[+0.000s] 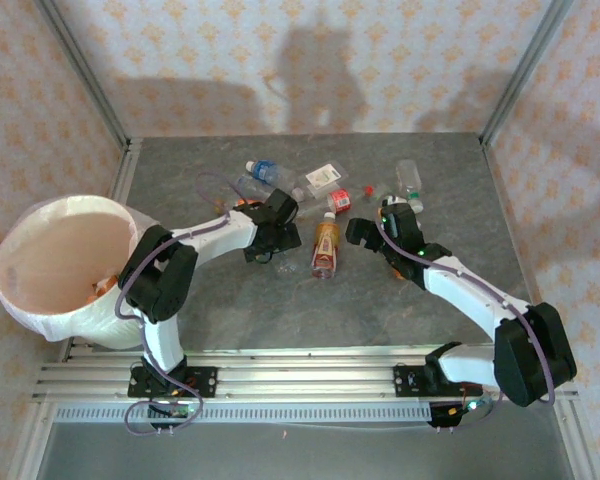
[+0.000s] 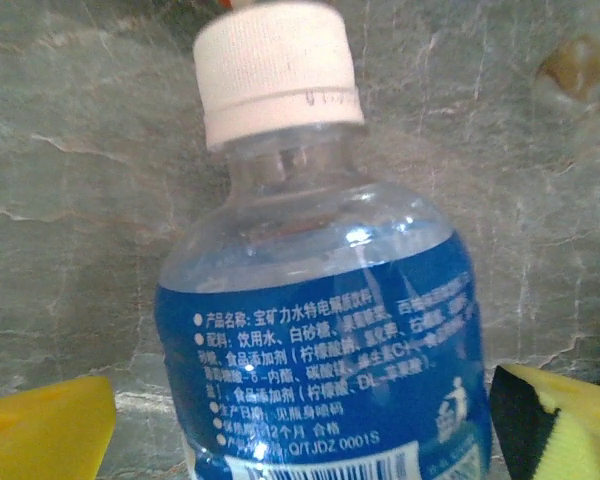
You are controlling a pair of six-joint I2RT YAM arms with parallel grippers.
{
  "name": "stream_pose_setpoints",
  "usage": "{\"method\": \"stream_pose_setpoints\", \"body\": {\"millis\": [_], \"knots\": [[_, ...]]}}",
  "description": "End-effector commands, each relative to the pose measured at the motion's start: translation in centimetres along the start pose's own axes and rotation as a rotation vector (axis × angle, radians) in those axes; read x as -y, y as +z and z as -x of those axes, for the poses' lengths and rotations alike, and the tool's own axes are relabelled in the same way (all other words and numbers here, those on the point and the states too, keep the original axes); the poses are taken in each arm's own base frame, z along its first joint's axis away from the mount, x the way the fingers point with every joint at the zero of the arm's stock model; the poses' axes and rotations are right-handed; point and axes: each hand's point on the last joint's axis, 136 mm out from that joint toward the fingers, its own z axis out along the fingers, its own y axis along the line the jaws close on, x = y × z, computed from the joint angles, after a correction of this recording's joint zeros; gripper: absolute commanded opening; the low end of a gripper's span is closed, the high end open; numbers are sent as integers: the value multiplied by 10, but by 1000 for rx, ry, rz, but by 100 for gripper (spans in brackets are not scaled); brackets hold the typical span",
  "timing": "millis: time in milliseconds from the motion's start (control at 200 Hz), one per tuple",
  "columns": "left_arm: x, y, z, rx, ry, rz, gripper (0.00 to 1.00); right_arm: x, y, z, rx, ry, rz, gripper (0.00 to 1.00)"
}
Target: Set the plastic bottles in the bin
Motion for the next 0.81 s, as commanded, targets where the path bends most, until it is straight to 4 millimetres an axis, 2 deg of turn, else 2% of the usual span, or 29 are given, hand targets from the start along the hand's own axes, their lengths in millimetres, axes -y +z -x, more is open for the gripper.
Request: {"method": "stream_pose_setpoints", "body": {"millis": [0,185,355,435,540,630,801], "knots": [[1,7,-7,-4,10,-18,94,-5,-5,4,16,4,24,99],[-1,18,-12,-22,30,-7,89,-24,-5,2,19,-15,137,99],[0,23,-10,-16,69,-5,82,-30,-8,6,93,-12,183,99],[3,22,-8,-9,82,-18,76,-33,-19,13,139,-16,200,99],[4,17,-6,10,97,-22,72,-33,-21,12,141,-26,196,99],[6,13,-2,25,115,-35,63,-34,-20,10,138,-33,196,99],[14,5,5,53,131,-65,61,-39,-17,7,129,-46,200,99]]}}
